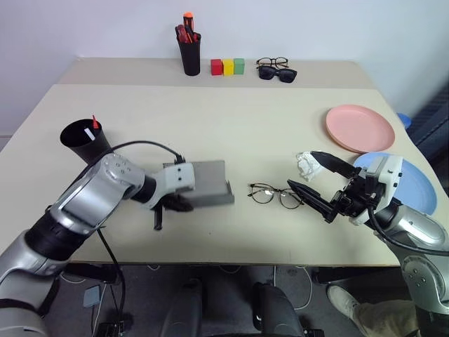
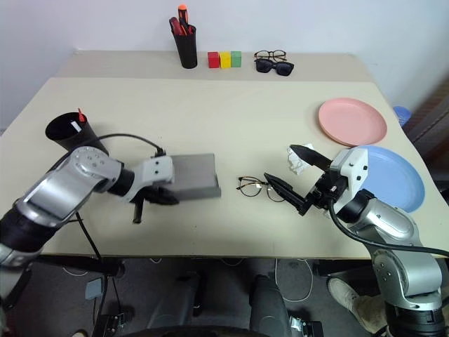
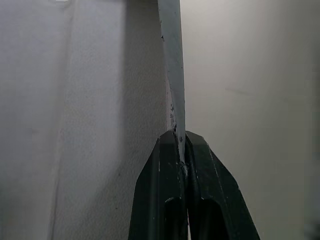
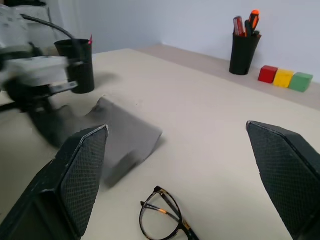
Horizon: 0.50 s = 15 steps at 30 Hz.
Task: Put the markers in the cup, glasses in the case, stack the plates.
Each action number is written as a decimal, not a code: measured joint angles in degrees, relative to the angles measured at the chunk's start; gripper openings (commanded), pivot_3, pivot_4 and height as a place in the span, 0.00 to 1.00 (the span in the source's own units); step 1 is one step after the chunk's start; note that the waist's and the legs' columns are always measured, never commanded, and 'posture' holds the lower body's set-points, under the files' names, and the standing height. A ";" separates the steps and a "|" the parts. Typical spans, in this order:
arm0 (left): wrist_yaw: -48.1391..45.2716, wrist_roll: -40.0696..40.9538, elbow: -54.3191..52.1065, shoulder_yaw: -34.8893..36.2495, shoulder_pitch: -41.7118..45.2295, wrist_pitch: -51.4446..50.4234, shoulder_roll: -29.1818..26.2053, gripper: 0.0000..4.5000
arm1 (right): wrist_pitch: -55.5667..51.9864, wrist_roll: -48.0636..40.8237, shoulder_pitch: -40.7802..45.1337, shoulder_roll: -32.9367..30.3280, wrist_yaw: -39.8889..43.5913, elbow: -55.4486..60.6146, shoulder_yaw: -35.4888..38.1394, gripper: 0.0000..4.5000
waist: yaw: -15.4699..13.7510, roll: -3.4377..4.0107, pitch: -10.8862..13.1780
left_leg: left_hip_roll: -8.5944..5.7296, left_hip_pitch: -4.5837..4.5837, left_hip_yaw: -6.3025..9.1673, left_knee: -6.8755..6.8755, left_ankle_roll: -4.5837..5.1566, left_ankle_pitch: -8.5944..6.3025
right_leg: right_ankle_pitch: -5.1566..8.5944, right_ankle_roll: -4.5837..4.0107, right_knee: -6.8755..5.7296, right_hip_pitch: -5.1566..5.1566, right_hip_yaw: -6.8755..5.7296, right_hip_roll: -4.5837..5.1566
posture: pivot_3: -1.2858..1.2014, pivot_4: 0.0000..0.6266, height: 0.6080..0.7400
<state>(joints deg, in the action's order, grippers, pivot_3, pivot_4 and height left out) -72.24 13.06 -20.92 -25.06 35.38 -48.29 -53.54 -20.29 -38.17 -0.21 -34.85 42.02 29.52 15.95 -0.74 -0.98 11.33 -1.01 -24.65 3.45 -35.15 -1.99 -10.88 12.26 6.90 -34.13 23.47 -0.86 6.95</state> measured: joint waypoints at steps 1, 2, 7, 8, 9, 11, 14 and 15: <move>-0.35 0.35 -1.26 -0.09 -0.38 -0.22 -0.05 0.01 | 0.00 0.06 0.02 0.00 0.00 0.00 0.00 1.00 | -0.03 0.00 0.00 | 0.00 0.00 0.00 -0.02 0.00 0.00 | 0.00 0.00 -0.02 -0.01 0.00 0.00 | 0.52 0.24 1.00; -0.39 0.65 -2.02 -0.21 -0.40 -0.45 0.05 0.01 | 0.00 0.17 0.01 0.00 0.00 0.00 0.00 1.00 | -0.04 0.00 0.00 | 0.00 0.00 0.00 -0.04 0.00 0.00 | 0.00 0.01 -0.02 -0.02 0.00 0.00 | 0.52 0.24 1.00; 4.16 0.43 -1.41 -2.70 3.39 -7.68 6.69 0.01 | 0.08 0.44 -0.19 0.00 -0.07 0.00 0.12 1.00 | -0.09 -0.02 0.00 | -0.02 0.01 0.01 -0.17 0.02 0.01 | 0.11 0.19 -0.02 -0.12 -0.01 -0.01 | 0.52 0.24 1.00; 5.86 0.01 -0.65 -3.45 4.67 -9.44 9.01 0.01 | 0.09 0.47 -0.19 0.03 -0.08 0.04 0.10 1.00 | -0.08 -0.03 0.00 | -0.03 0.01 0.01 -0.18 0.02 0.01 | 0.11 0.20 -0.02 -0.12 -0.01 -0.01 | 0.52 0.24 1.00; 7.91 -0.16 1.10 -4.17 6.53 -12.15 12.25 0.01 | 0.11 0.53 -0.56 0.02 -0.20 0.05 0.28 1.00 | -0.15 -0.03 0.00 | -0.04 0.01 0.02 -0.18 0.03 0.02 | 0.11 0.20 -0.04 -0.14 -0.01 -0.01 | 0.52 0.24 1.00; 12.37 -1.32 5.09 -5.69 10.29 -15.95 18.79 0.01 | 0.10 0.64 -1.00 0.03 -0.54 0.12 0.30 1.00 | -0.15 -0.06 0.01 | -0.07 -0.03 0.03 -0.24 0.04 0.02 | 0.13 0.24 -0.05 -0.13 -0.01 -0.02 | 0.52 0.24 1.00; 17.38 -2.43 10.97 -7.27 14.41 -18.38 26.00 0.01 | 0.11 0.78 -1.92 0.00 -0.93 0.28 0.85 1.00 | 0.24 -0.05 0.01 | -0.06 -0.03 0.02 -0.23 0.09 0.00 | 0.11 0.24 -0.12 -0.09 0.00 -0.03 | 0.52 0.24 1.00; 18.59 -2.57 13.16 -7.54 15.42 -18.55 28.02 0.01 | 0.11 0.80 -2.27 -0.02 -1.05 0.35 1.14 1.00 | 0.29 -0.04 0.00 | -0.06 0.01 0.02 -0.20 0.10 -0.01 | 0.11 0.24 -0.18 -0.09 0.01 -0.04 | 0.52 0.24 1.00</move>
<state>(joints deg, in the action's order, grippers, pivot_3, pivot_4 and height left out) -53.65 10.48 -7.76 -32.60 50.80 -66.84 -25.52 -20.17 -37.37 -2.48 -34.87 40.97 29.87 17.09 -0.45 -1.02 11.33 -1.07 -24.63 3.47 -35.35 -1.89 -10.89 12.37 7.14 -34.31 23.38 -0.85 6.92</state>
